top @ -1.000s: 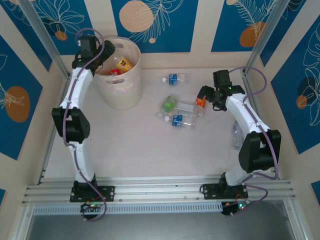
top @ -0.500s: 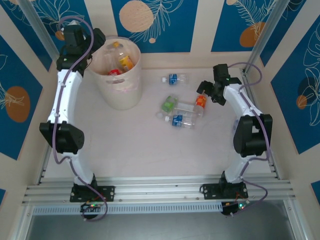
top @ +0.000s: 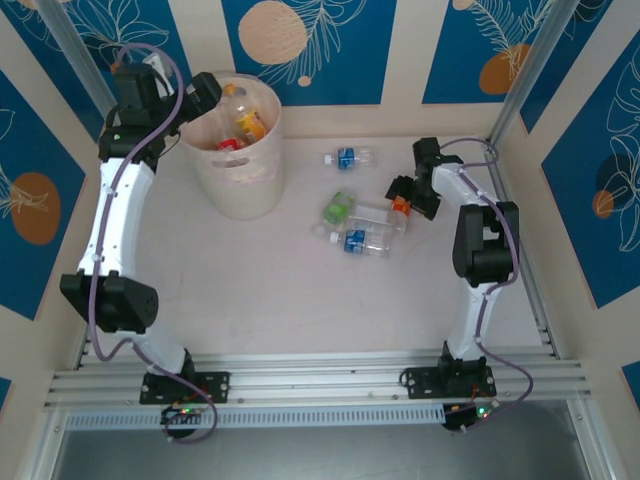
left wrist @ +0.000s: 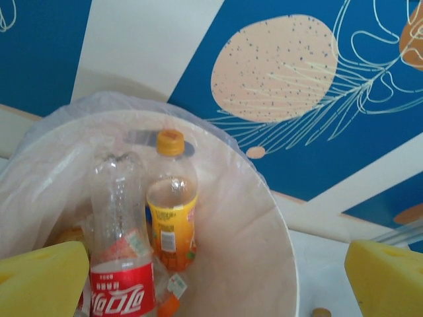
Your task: Put the plastic bottles in the bin
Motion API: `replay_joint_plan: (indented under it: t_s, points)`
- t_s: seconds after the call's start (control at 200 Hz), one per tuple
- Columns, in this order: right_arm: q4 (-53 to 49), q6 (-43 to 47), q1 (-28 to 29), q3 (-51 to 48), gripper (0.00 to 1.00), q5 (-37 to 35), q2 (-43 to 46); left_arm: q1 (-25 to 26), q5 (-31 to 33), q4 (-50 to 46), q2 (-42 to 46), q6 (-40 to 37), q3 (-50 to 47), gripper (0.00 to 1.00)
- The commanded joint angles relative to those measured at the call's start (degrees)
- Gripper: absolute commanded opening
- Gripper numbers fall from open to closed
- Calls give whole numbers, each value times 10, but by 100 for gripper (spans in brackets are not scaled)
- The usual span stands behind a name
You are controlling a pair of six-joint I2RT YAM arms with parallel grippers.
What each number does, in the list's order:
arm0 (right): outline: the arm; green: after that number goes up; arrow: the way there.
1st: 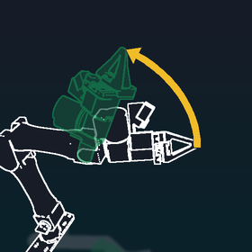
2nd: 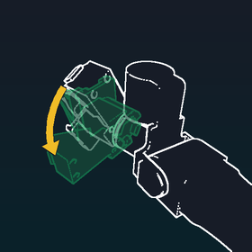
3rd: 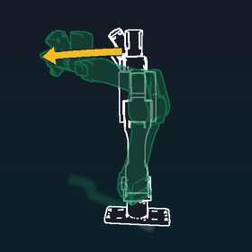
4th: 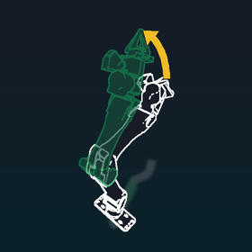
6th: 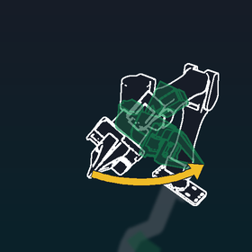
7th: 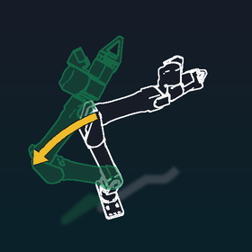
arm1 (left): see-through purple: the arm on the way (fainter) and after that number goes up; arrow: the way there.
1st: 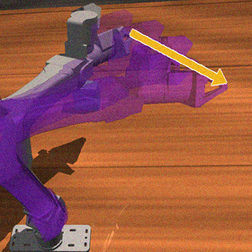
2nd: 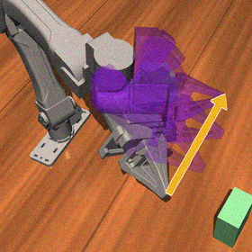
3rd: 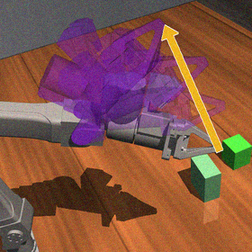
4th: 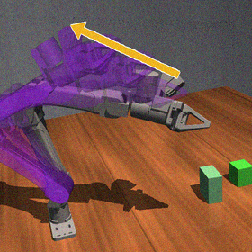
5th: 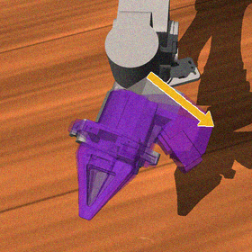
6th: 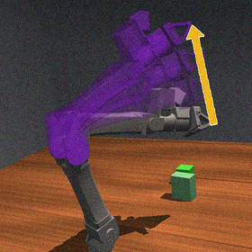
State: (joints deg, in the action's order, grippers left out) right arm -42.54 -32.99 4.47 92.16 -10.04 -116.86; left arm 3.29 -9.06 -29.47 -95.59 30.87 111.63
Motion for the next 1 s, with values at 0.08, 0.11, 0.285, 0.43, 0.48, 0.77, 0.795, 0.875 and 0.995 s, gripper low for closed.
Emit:
replay_joint_plan:
  t_s: [0.08,0.11,0.285,0.43,0.48,0.77,0.795,0.875,0.995]
  points:
    - [-23,10,3,28,88,23,-32,2,-17,24,70,-15,-56,100]
    - [-24,11,3,29,88,23,-36,3,-16,27,77,-15,-64,100]
    - [-27,15,4,38,85,24,-59,2,-8,36,99,-17,-84,100]
    - [-30,21,5,45,79,25,-78,3,-6,34,102,-19,-84,100]
    - [-30,24,4,47,76,26,-82,2,-7,34,101,-19,-85,100]
    - [-38,52,3,46,55,1,-60,2,-19,36,99,-17,-81,100]
    - [-38,54,3,46,53,-3,-53,2,-21,36,99,-18,-80,100]
    - [-39,60,4,45,51,-13,-24,2,-27,37,100,-18,-78,100]
    - [-37,67,7,39,48,-25,31,3,-50,37,94,-15,-69,100]
